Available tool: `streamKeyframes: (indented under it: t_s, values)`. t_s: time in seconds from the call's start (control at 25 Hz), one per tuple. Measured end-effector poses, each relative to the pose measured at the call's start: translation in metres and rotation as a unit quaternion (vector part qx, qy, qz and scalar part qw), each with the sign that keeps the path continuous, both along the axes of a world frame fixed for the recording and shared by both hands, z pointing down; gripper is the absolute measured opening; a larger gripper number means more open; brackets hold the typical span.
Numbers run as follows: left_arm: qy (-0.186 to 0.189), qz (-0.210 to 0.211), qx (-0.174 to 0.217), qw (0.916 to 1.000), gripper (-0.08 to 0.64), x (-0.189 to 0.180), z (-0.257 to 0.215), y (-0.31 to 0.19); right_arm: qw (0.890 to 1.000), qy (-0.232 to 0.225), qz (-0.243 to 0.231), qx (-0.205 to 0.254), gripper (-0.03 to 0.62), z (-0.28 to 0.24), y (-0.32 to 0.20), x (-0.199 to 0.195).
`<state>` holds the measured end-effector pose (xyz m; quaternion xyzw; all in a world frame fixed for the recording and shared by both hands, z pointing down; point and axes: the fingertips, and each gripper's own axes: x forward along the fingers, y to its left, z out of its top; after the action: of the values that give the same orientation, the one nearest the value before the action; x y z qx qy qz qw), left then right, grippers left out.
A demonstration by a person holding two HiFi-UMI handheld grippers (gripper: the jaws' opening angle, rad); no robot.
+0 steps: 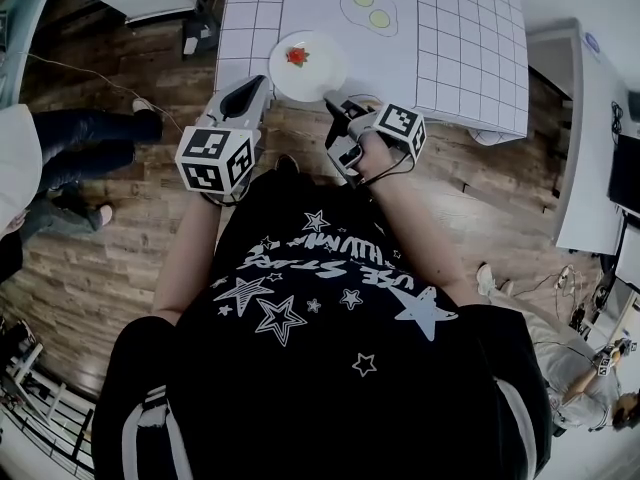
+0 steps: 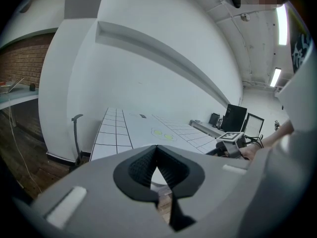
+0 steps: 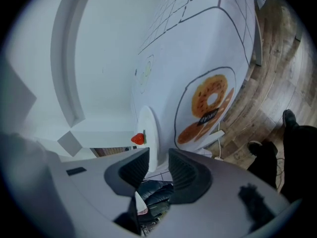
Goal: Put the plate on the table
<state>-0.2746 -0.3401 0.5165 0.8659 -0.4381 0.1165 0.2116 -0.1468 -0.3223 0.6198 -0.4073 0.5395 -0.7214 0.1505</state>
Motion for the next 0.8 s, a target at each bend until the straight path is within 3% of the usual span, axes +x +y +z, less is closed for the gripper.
streamKeyframes:
  t_s: [0.24, 0.52, 0.64, 0.8]
  values:
    - [0.0, 0.0, 0.006, 1.0, 0.009, 0.015, -0.004, 0.005, 1.0, 0.017, 0.0, 0.004, 0.12, -0.006, 0.01, 0.015]
    - [-0.006, -0.01, 0.019, 0.9998, 0.009, 0.041, -0.012, 0.012, 0.996, 0.045, -0.035, 0.074, 0.118, -0.038, 0.008, 0.041]
    - [-0.011, -0.018, 0.026, 0.9994, 0.009, 0.057, -0.019, 0.017, 0.986, 0.054, -0.066, 0.144, 0.081, -0.065, 0.005, 0.049]
    - [-0.017, -0.031, 0.032, 0.9989, 0.009, 0.079, -0.029, 0.029, 0.96, 0.097, -0.121, 0.233, 0.053, -0.102, 0.003, 0.057]
